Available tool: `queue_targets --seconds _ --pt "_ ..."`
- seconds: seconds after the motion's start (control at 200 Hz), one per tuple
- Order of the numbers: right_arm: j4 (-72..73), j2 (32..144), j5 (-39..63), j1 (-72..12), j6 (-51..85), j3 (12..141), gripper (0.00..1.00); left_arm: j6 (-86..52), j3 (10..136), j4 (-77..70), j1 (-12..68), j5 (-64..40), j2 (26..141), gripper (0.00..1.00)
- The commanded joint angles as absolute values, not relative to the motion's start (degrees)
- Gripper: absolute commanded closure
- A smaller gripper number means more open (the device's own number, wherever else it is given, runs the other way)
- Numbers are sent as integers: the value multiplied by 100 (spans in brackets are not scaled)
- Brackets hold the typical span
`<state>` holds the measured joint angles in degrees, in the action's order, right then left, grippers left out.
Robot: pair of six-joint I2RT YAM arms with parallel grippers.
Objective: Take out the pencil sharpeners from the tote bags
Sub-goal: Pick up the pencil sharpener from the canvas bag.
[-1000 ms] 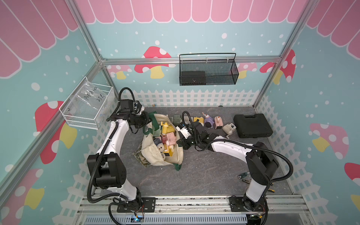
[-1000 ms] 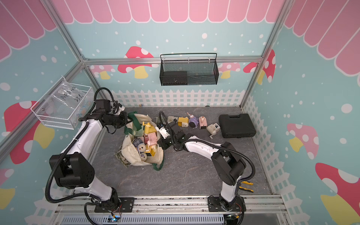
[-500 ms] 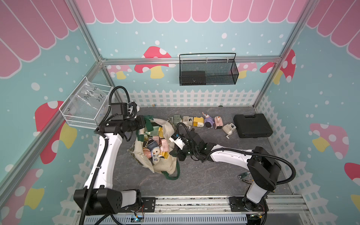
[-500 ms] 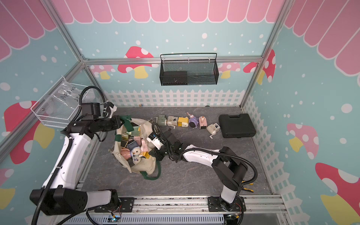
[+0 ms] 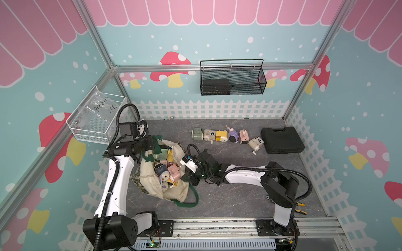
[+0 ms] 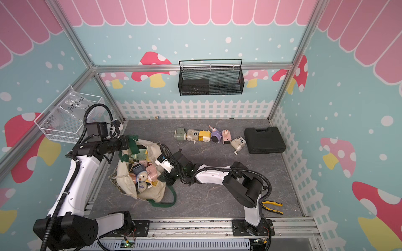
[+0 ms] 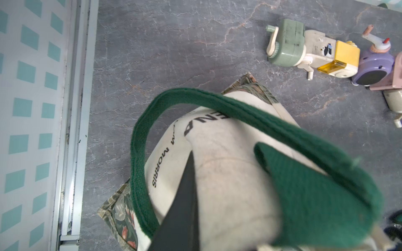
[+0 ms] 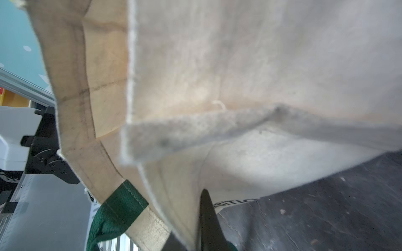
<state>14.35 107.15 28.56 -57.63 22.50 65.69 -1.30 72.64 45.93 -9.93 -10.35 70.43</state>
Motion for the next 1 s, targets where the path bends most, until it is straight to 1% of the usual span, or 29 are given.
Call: queue_targets --seconds 0.0,0.135,0.175,0.305,0.36,0.425,0.525,0.65,0.826,0.996 --pt "1623 10705 3154 -5883 2251 6699 100 -50 7415 3061 -1186 -1245 6917 100" --pt "1381 10398 2535 -5837 2000 6550 99 -272 6913 2598 -1184 -1521 6767 100" --pt "1281 10305 2416 -5803 1963 6533 92 -338 6771 2450 -1182 -1651 6717 100" --pt "820 9933 2015 -5713 1750 6532 60 -543 6723 2335 -1189 -1954 6769 100" --pt "664 9665 1741 -5713 1624 6489 52 -623 6739 2327 -1180 -2023 6809 100" --pt "587 9324 1474 -5713 1498 6397 47 -692 6740 2312 -1181 -2099 6861 100" --pt "531 8906 1310 -5726 1376 6341 43 -747 6794 2398 -1199 -2048 6899 100" --pt "226 8854 1418 -5884 1278 6724 45 -838 6744 2402 -1223 -2013 6830 100" --pt "-550 9600 1114 -6380 988 7874 47 -961 6699 2405 -1256 -2016 6820 100" --pt "-933 10375 718 -6529 1338 8634 48 -1129 6638 2362 -1250 -2053 6889 100"
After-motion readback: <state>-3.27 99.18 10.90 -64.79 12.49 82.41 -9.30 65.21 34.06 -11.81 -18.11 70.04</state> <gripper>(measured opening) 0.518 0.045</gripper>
